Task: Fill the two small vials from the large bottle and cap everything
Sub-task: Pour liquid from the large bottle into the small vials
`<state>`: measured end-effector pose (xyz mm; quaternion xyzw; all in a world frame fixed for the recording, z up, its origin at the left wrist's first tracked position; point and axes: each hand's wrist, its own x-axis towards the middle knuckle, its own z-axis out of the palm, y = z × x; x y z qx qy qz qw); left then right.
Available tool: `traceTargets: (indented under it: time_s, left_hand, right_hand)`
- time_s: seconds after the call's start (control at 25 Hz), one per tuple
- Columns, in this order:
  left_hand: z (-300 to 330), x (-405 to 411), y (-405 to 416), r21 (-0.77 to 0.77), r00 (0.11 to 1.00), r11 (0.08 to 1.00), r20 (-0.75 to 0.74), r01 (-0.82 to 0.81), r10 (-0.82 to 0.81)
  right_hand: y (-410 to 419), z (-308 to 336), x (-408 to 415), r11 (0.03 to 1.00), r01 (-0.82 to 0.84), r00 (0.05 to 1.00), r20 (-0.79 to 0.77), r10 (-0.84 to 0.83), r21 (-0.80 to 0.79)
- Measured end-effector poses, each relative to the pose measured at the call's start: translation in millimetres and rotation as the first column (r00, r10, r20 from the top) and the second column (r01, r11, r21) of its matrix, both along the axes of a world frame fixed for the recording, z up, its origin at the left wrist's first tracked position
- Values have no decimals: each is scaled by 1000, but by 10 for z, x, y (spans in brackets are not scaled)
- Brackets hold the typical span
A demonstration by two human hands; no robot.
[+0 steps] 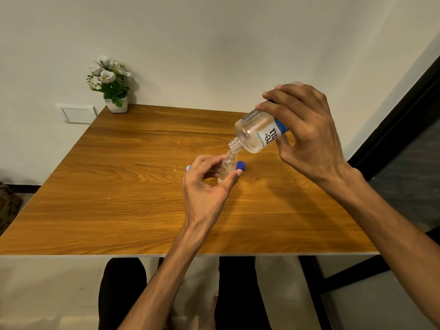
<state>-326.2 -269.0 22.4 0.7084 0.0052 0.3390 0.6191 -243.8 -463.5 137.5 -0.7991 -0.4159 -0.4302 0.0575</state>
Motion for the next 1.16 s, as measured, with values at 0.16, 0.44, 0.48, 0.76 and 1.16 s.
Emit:
traceTargets:
  time_s: [0.16,0.44,0.48,0.76,1.16]
  left_hand:
    - [-6,2,4,-4,1000,1000,5,0,0]
    - [0,-8,-2,-13,1000,1000,0,-3,3]
    - [1,-5,1,-14,1000,1000,-1,-2,2]
    - [12,-11,14,6,1000,1000,-1,-4,4]
    - [4,-3,25,6,1000,1000,6,-1,1]
  right_hand:
    - [9,3,0,1000,1,1000,3,-1,-4]
    - [24,21,-5,1000,-4,1000,19,4,-4]
    - [25,23,-1,1000,-2,1000,18,2,-6]
    - [46,47,-3,1000,-11,999,31,11,-16]
    - [52,52,4,1000,-5,999,38,5,-16]
